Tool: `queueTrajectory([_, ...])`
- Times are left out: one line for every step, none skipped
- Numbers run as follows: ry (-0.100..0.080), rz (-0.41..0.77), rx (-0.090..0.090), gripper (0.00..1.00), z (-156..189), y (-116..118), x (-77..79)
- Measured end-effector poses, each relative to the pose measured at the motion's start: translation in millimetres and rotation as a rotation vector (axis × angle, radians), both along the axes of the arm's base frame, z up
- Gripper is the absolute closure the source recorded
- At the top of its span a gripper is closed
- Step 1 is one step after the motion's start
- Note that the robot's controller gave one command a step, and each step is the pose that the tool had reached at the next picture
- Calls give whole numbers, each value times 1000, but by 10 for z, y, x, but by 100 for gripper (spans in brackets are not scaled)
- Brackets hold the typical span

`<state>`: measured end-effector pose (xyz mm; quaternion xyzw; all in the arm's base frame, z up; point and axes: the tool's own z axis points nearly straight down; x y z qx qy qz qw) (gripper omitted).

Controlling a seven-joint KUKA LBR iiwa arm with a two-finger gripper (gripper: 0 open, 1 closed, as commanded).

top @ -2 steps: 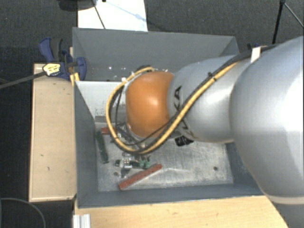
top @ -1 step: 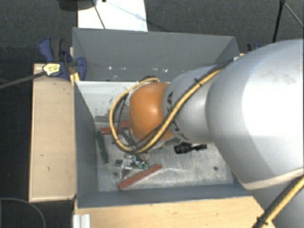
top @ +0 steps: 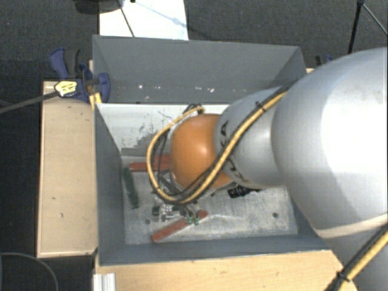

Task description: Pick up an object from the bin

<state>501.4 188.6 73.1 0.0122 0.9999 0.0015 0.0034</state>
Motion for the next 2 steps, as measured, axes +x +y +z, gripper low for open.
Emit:
queueTrajectory([0, -2, 1, 100, -3, 1, 2])
queueTrajectory([3, -3, -1, 100, 28, -2, -8])
